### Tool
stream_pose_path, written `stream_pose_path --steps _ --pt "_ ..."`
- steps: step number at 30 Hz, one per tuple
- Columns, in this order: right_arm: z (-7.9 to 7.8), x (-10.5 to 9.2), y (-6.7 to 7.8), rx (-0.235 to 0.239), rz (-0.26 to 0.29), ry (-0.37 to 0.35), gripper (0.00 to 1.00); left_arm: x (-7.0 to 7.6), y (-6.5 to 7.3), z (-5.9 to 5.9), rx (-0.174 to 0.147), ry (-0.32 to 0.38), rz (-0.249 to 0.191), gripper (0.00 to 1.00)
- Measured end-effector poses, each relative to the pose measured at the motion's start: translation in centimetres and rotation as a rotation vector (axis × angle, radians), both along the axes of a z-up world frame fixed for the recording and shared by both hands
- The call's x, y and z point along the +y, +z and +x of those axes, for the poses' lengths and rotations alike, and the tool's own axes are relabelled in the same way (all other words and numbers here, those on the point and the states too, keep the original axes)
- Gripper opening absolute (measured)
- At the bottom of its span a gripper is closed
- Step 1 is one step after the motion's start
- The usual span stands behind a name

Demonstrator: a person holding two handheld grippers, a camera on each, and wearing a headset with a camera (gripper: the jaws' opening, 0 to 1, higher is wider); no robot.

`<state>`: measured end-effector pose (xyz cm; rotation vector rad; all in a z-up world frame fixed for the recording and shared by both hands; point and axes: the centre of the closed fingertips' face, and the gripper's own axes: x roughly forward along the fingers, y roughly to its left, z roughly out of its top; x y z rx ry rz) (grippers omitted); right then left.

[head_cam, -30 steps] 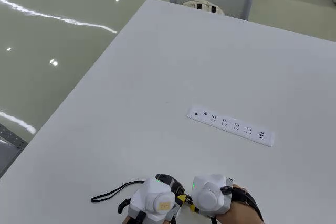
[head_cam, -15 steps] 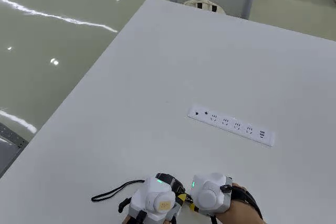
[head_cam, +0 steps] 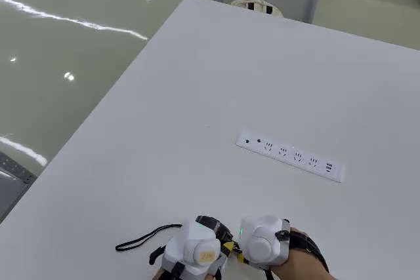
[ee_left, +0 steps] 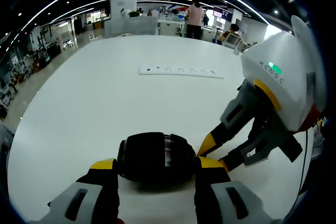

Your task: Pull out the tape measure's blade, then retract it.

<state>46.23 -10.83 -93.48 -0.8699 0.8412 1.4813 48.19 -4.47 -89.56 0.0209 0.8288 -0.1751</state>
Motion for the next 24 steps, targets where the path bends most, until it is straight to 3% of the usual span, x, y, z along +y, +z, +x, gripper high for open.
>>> stream_pose_path --steps 24 --pt "0.05 0.63 0.04 -0.003 -0.008 0.01 0.13 -0.01 0.06 0.12 0.001 -0.002 0.001 0.54"
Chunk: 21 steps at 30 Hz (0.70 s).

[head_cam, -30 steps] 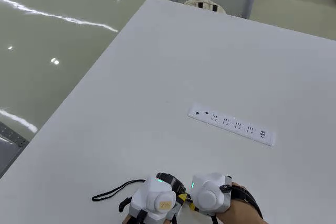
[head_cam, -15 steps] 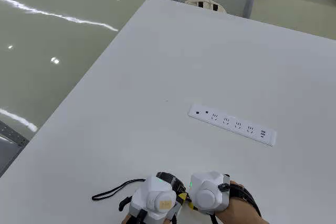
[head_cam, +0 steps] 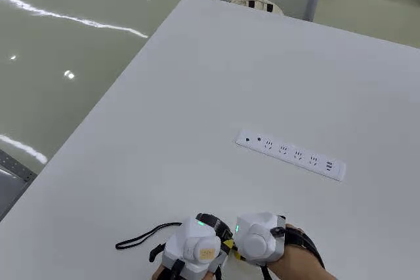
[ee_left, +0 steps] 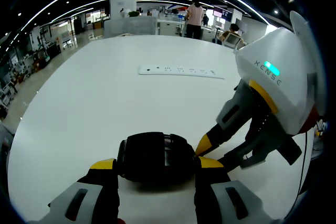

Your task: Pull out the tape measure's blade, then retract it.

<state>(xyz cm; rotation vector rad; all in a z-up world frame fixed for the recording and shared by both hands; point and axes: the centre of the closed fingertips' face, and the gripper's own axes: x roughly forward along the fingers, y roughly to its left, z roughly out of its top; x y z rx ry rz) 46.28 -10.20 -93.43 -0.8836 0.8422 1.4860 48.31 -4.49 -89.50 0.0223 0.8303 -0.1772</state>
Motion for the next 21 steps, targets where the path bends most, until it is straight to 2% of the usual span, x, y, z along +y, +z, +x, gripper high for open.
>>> stream_pose_path --steps 21 --pt "0.09 0.26 -0.12 0.001 -0.012 -0.016 0.13 0.0 0.06 -0.01 0.0 0.001 0.003 0.55"
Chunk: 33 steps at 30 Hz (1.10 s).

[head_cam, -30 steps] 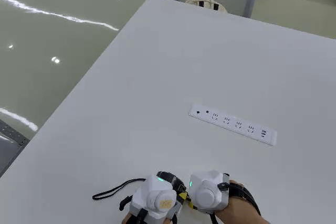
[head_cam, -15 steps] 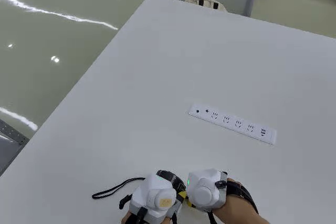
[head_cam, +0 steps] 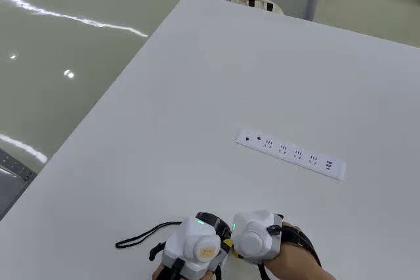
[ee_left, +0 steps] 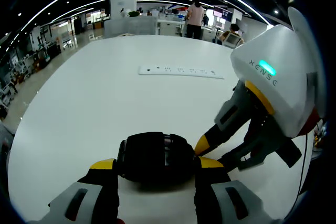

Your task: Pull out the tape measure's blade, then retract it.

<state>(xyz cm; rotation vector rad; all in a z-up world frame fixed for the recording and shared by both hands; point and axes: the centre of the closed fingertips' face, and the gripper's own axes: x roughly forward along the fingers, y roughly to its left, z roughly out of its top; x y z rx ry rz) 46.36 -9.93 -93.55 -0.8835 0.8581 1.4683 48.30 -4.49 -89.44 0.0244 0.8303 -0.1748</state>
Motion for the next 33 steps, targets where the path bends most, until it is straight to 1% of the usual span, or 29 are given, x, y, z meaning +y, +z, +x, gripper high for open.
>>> stream_pose_path --steps 3,4,11,15,18,22,26,28,33 --pt "0.03 -0.04 0.08 0.004 0.008 -0.011 0.13 0.0 -0.03 0.01 -0.002 0.002 0.004 0.55" --pt "0.04 -0.05 0.07 0.004 0.01 -0.015 0.13 -0.03 -0.18 -0.08 0.001 -0.013 0.022 0.56" --pt "0.04 -0.08 0.05 0.004 0.013 -0.028 0.13 0.03 -0.18 -0.21 0.004 -0.011 0.011 0.57" --pt "0.02 -0.08 0.2 0.003 0.013 -0.034 0.14 0.06 -0.18 -0.1 0.0 -0.008 0.004 0.57" --pt "0.11 -0.09 0.23 0.0 0.014 -0.046 0.14 0.22 -0.23 -0.15 0.004 0.005 -0.004 0.58" --pt "0.15 -0.01 0.21 0.001 0.018 -0.049 0.14 0.25 -0.25 -0.18 0.005 0.007 -0.005 0.58" --pt "0.14 -0.1 0.1 0.002 0.013 -0.052 0.15 0.19 -0.27 -0.26 0.003 0.001 -0.004 0.59" --pt "0.18 -0.12 0.05 0.008 0.014 -0.07 0.15 0.16 -0.33 -0.27 0.003 -0.001 -0.005 0.59" --pt "0.04 -0.11 -0.25 0.003 0.01 -0.075 0.17 0.06 -0.13 -0.27 0.0 -0.002 -0.01 0.61"
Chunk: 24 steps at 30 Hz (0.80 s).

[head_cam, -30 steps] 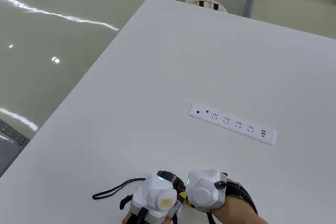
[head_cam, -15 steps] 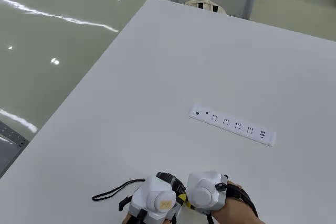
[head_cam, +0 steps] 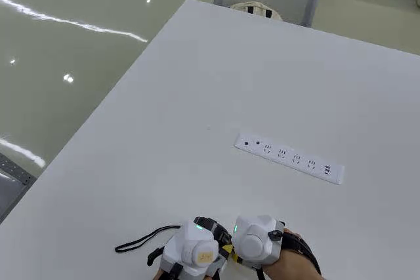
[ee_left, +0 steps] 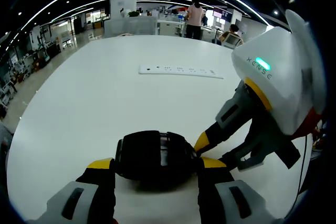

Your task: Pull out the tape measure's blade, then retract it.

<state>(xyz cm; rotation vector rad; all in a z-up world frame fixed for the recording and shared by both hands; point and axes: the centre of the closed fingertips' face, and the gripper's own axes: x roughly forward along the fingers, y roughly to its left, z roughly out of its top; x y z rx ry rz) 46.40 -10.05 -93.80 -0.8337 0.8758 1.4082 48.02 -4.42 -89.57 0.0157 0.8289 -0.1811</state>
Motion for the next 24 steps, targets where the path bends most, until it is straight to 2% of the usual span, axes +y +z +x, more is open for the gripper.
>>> stream_pose_path --steps 6,7,18,24 --pt "-0.09 -0.03 -0.07 0.007 -0.001 -0.014 0.18 -0.06 -0.03 -0.05 0.002 -0.004 0.002 0.62" --pt "-0.12 -0.09 0.22 0.006 0.016 -0.045 0.18 -0.1 0.0 -0.2 0.002 -0.004 -0.001 0.63" --pt "0.33 -0.23 0.71 -0.007 0.038 -0.102 0.26 0.06 0.3 -0.45 0.001 0.003 -0.002 0.69" --pt "0.35 -0.25 0.84 -0.004 0.044 -0.112 0.28 0.12 0.31 -0.48 0.001 0.002 0.0 0.71"
